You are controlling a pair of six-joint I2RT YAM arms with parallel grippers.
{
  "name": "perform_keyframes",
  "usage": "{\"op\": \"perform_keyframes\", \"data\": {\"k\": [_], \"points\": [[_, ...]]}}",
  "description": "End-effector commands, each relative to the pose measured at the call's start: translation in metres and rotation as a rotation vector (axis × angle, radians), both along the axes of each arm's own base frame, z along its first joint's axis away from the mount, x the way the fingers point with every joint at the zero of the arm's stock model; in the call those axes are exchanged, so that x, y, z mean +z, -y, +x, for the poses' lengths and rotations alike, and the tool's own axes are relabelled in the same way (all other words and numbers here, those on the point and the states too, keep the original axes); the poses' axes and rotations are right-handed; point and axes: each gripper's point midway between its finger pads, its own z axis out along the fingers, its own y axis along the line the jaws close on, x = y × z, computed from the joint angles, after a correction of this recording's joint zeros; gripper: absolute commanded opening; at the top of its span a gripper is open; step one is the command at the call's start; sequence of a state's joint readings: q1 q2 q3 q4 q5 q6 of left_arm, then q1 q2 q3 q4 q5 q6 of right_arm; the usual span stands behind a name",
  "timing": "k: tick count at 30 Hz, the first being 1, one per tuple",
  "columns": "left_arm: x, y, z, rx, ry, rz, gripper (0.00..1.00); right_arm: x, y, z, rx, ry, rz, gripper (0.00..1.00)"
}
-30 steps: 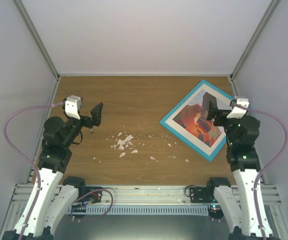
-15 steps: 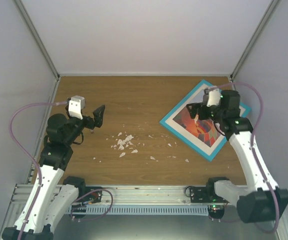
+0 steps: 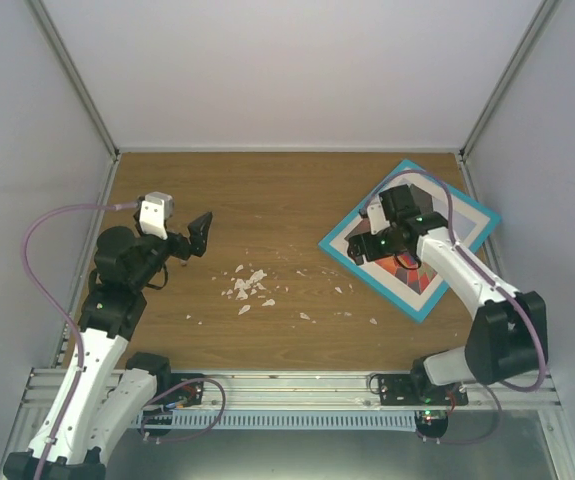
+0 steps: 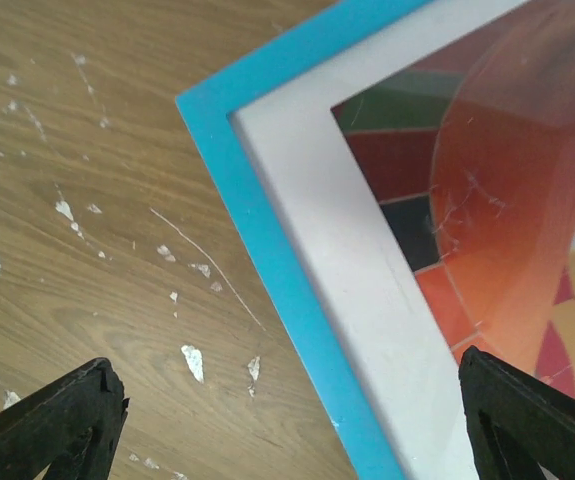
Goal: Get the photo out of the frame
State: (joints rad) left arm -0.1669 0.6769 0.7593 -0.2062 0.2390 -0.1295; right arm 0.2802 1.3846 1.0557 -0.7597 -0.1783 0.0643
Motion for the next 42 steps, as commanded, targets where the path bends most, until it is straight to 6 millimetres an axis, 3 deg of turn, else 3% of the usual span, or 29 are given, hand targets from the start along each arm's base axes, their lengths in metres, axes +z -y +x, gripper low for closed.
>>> {"op": "perform_keyframes", "data": {"k": [1, 8, 13, 19, 29, 31, 35, 42], "points": [[0.012, 0.004, -0.001, -0.020, 0.045, 0.004, 0.99, -0.015, -0.009, -0.007, 0.055, -0.076, -0.051, 0.91], [0.013, 0.005, -0.003, -0.026, 0.050, 0.003, 0.99, -0.056, -0.011, -0.009, 0.064, -0.200, -0.115, 0.84], [0.013, 0.005, -0.004, -0.027, 0.050, 0.001, 0.99, -0.071, -0.003, -0.009, 0.040, -0.224, -0.181, 0.82], [0.015, 0.007, -0.006, -0.033, 0.057, 0.000, 0.99, -0.087, -0.002, -0.011, 0.042, -0.256, -0.242, 0.62], [0.015, 0.007, -0.007, -0.034, 0.060, -0.001, 0.99, -0.102, -0.002, -0.011, 0.039, -0.277, -0.312, 0.40], [0.015, 0.007, -0.007, -0.038, 0.060, -0.001, 0.99, -0.103, -0.008, -0.010, 0.059, -0.281, -0.308, 0.37], [0.015, 0.007, -0.007, -0.037, 0.060, 0.001, 0.99, -0.104, -0.027, -0.004, 0.092, -0.276, -0.298, 0.20], [0.016, 0.008, -0.009, -0.039, 0.066, 0.003, 0.99, -0.092, -0.077, 0.029, 0.084, -0.223, -0.231, 0.14]]}}
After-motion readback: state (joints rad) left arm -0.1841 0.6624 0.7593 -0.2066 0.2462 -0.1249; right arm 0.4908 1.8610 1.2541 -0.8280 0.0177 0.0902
